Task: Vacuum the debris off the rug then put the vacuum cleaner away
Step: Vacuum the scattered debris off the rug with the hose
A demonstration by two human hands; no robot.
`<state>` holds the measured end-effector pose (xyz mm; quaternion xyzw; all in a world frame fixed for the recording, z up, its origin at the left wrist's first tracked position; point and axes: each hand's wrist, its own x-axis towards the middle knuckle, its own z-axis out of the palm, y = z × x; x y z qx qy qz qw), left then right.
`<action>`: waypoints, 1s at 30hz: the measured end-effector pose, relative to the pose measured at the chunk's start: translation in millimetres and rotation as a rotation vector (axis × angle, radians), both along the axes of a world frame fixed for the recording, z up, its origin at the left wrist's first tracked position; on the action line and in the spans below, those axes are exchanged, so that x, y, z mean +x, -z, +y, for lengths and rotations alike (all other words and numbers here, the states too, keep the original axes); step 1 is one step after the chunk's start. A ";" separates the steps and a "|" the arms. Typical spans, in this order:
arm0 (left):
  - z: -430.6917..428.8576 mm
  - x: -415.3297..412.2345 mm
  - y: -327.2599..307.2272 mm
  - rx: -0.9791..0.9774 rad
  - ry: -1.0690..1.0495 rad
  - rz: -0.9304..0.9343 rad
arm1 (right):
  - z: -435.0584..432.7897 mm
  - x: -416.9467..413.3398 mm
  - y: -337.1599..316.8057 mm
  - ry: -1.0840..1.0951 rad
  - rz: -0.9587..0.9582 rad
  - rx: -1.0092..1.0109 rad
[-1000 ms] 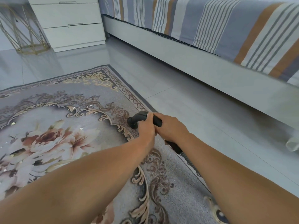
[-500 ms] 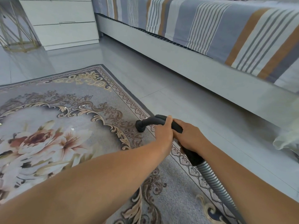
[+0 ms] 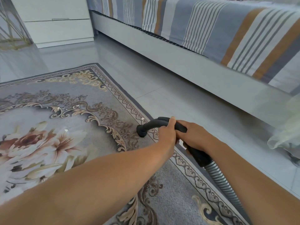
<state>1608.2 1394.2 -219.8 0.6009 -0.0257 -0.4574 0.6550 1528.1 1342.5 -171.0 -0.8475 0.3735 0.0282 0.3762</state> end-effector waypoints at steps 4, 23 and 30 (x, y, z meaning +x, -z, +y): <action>-1.2 -2.4 -2.5 -0.009 0.020 -0.019 | 3.2 -6.6 -2.2 0.023 -0.024 -0.025; 3.6 35.3 -11.2 -0.082 -0.184 0.034 | 2.9 48.3 -12.5 -0.080 -0.011 -0.146; 68.6 107.3 -3.5 -0.054 -0.487 -0.108 | 58.3 124.1 11.3 -0.258 -0.243 -0.050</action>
